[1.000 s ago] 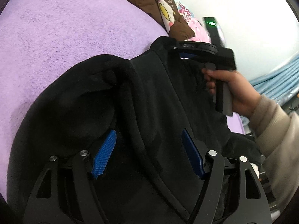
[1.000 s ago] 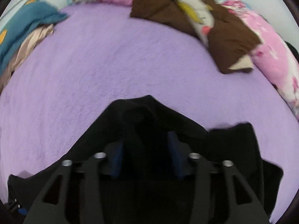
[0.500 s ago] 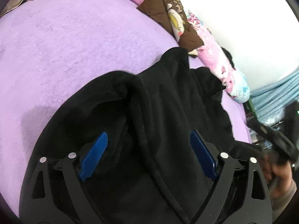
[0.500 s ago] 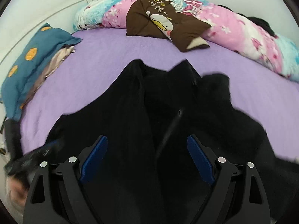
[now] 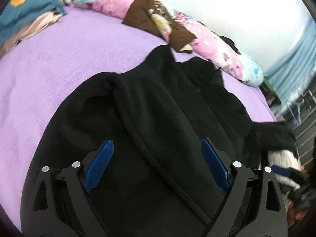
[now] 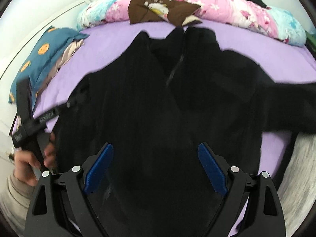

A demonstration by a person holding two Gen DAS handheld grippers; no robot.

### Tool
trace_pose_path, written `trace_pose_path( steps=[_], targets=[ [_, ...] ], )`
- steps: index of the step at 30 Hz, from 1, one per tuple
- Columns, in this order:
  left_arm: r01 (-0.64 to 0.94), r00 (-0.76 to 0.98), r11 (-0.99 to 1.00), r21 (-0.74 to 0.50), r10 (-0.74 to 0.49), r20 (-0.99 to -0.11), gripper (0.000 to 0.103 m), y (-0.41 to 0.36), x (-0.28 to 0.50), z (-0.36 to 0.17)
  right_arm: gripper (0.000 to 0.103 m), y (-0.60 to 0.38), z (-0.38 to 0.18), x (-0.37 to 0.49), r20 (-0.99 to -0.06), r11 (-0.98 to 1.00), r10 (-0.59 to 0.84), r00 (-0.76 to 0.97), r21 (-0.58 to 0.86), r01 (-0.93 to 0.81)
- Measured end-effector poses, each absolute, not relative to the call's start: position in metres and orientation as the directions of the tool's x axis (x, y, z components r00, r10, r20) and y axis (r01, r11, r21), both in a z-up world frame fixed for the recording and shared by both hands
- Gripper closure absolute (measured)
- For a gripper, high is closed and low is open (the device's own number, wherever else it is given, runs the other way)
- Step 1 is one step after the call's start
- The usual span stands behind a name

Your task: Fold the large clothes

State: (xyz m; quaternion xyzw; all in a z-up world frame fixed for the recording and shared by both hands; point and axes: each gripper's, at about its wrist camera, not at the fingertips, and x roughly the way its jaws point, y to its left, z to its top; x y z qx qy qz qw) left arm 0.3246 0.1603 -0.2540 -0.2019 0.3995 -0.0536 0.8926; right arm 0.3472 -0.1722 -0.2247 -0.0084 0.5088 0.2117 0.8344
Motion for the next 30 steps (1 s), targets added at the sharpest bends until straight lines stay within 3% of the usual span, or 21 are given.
trace_pose_path(
  steps=[10,18,22,30],
  targets=[
    [0.047,0.635,0.961,-0.274,-0.241,-0.734,0.015,0.088,0.300,-0.255,0.017,-0.194,-0.266,0.289,-0.843,0.903,0.396,0.365,0.284,-0.323],
    [-0.042,0.536,0.970,-0.240,-0.181,-0.825,0.015,0.071,0.309,-0.298,0.014,-0.206,-0.322,0.269,-0.867,0.915,0.383,0.318,0.309,-0.259],
    [0.017,0.521,0.996,-0.091,-0.086,-0.849,0.012,0.054,0.311,-0.315,0.012,-0.207,-0.335,0.259,-0.845,0.909,0.398,0.358,0.311,-0.275],
    [0.017,0.478,0.997,-0.076,-0.075,-0.875,0.011,0.057,0.313,-0.308,0.007,-0.206,-0.334,0.259,-0.841,0.907,0.407,0.356,0.324,-0.269]
  ],
)
